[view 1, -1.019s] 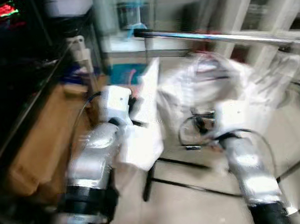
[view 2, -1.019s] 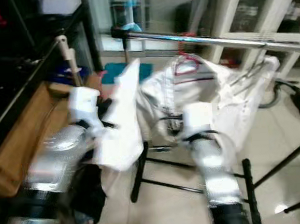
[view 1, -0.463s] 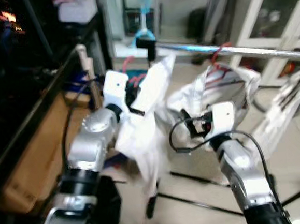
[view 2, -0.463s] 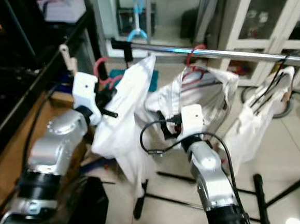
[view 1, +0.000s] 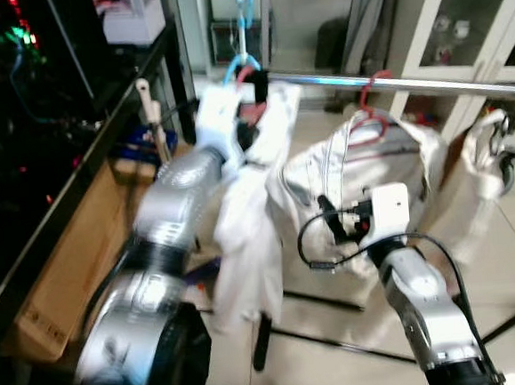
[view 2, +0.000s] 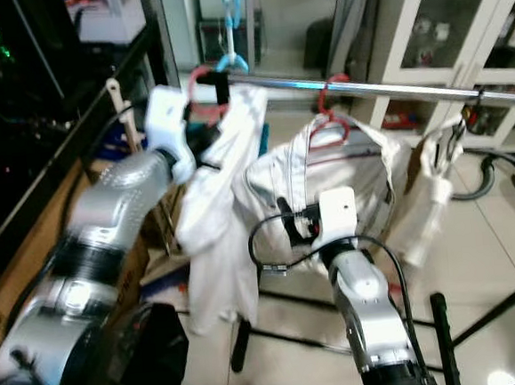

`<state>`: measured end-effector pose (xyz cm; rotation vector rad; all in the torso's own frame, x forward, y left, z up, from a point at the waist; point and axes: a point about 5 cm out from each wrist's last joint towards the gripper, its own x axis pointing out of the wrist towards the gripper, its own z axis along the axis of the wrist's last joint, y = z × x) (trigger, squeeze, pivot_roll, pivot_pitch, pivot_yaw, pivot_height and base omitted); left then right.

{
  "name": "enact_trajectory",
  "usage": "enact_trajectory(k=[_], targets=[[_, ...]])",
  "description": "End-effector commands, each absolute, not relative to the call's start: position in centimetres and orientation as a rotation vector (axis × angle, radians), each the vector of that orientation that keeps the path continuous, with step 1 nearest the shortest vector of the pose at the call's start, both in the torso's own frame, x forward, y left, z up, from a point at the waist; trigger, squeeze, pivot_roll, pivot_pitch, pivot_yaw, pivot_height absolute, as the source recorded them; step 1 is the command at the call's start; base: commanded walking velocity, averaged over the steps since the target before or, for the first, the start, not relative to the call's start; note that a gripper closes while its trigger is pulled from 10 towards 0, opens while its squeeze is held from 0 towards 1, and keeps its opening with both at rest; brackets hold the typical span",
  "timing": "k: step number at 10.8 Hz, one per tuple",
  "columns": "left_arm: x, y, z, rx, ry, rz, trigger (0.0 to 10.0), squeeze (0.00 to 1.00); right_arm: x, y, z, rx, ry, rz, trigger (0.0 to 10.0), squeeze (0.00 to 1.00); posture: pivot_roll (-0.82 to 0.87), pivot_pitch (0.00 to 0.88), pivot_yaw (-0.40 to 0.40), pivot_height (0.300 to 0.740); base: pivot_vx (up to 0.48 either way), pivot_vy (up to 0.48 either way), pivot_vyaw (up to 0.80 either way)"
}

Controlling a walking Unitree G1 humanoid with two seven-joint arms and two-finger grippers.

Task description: Hang hanger

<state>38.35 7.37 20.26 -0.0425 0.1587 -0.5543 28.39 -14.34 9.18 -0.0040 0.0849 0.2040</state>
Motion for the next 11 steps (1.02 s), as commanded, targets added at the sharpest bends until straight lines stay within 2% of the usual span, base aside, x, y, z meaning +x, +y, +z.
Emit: enact_trajectory(k=[1, 4, 6, 9, 11], targets=[[39.0, 6.3, 22.3, -0.071, 0.112, -0.588, 10.0, 0.0, 28.1, -14.5, 9.4, -0.009, 0.083, 0.196, 10.0, 0.0, -0.02, 0.0, 0.051, 0.74, 0.0, 0.0, 0.0], [40.2, 4.9, 23.4, -0.042, 0.125, -0.622, 10.0, 0.0, 27.4, -14.8, 9.0, -0.013, 0.103, 0.176, 10.0, 0.0, -0.05, 0.0, 0.08, 0.74, 0.0, 0.0, 0.0], [40.7, 5.0, 23.6, -0.065, 0.156, -0.612, 10.0, 0.0, 27.2, -14.6, 8.8, -0.011, 0.119, 0.171, 10.0, 0.0, -0.06, 0.0, 0.09, 0.74, 0.0, 0.0, 0.0], [41.7, 7.8, 22.8, -0.083, 0.232, -0.501, 10.0, 0.0, 26.7, -14.7, 8.5, 0.015, 0.156, 0.169, 10.0, 0.0, -0.07, 0.0, 0.1, 0.74, 0.0, 0.0, 0.0], [41.7, 8.6, 22.4, -0.09, 0.278, -0.496, 10.0, 0.0, 26.5, -14.7, 8.3, 0.028, 0.178, 0.165, 10.0, 0.0, -0.08, 0.0, 0.103, 0.74, 0.0, 0.0, 0.0]])
